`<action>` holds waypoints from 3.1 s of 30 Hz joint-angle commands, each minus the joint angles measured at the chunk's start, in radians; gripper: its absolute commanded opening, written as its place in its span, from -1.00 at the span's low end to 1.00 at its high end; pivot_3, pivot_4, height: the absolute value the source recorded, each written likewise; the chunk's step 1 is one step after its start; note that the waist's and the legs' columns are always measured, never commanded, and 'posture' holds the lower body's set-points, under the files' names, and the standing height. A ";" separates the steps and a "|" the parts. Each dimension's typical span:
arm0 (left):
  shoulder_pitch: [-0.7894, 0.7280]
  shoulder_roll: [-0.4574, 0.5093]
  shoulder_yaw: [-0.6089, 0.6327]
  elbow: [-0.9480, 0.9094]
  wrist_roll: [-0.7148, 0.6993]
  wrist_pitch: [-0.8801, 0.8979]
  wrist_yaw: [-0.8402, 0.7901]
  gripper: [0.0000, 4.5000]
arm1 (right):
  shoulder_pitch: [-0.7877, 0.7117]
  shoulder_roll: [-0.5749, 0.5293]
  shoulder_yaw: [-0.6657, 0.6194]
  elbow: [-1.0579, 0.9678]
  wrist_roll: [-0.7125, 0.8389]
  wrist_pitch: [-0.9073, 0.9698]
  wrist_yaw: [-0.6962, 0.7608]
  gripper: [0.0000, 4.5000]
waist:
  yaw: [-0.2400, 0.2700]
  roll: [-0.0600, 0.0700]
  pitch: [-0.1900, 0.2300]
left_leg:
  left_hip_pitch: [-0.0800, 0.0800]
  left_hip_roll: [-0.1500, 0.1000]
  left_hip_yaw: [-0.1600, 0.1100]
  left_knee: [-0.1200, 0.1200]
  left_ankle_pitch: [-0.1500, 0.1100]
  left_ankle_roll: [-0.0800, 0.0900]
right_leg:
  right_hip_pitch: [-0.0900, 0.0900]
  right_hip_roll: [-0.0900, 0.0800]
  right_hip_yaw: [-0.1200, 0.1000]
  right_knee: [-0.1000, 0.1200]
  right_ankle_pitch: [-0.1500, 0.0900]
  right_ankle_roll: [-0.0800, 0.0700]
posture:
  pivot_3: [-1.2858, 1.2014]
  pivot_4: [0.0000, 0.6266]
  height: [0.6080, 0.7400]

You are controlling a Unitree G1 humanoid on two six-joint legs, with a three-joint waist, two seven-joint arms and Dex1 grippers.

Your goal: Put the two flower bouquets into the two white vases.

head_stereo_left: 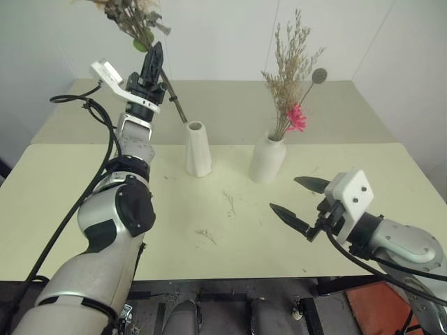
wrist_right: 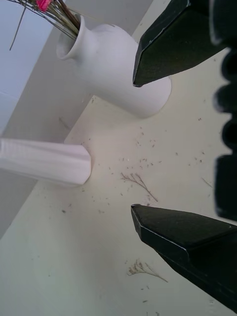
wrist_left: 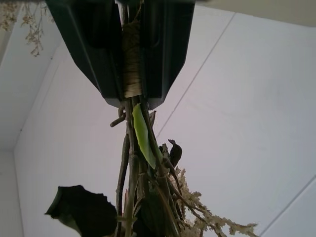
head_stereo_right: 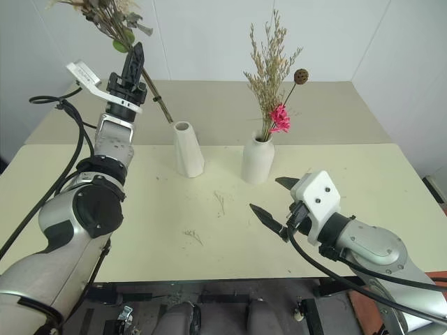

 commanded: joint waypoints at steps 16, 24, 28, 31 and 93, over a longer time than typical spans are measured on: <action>-0.079 -0.022 0.023 0.004 0.032 -0.019 0.034 -0.93 | 0.099 -0.008 -0.077 -0.135 0.009 0.075 -0.070 1.00 | 0.001 0.000 0.000 | 0.000 0.000 0.000 0.000 0.000 0.000 | 0.000 0.000 0.000 0.000 0.000 0.000 | 0.03 -0.52 1.00; -0.079 -0.034 0.030 0.011 0.047 -0.016 0.060 -0.93 | 0.089 0.001 -0.039 -0.128 -0.006 0.073 -0.095 1.00 | -0.001 0.000 0.000 | 0.001 0.000 0.000 0.000 0.000 0.000 | 0.000 0.000 0.000 0.000 0.000 0.000 | 0.03 -0.52 1.00; -0.057 -0.039 0.008 0.014 0.081 -0.027 0.071 -0.93 | 0.084 0.005 -0.051 -0.130 -0.005 0.076 -0.103 1.00 | 0.000 0.000 0.000 | 0.000 0.000 0.000 0.000 0.000 0.000 | 0.000 0.000 0.000 0.000 0.000 0.000 | 0.03 -0.52 1.00; -0.038 -0.039 -0.009 0.017 0.109 -0.040 0.085 -0.93 | 0.101 0.006 -0.058 -0.144 -0.001 0.081 -0.111 1.00 | 0.000 0.000 0.000 | 0.000 0.000 0.000 0.000 0.000 0.000 | 0.000 0.000 0.000 0.000 0.000 0.000 | 0.03 -0.52 1.00; 0.076 -0.033 -0.131 -0.026 0.223 -0.160 -0.166 0.95 | 0.038 0.094 -0.013 -0.034 -0.079 -0.048 -0.076 1.00 | -0.002 0.000 0.000 | 0.000 0.000 0.000 0.001 0.000 0.000 | 0.000 0.000 0.000 0.001 0.000 0.000 | 0.03 -0.52 1.00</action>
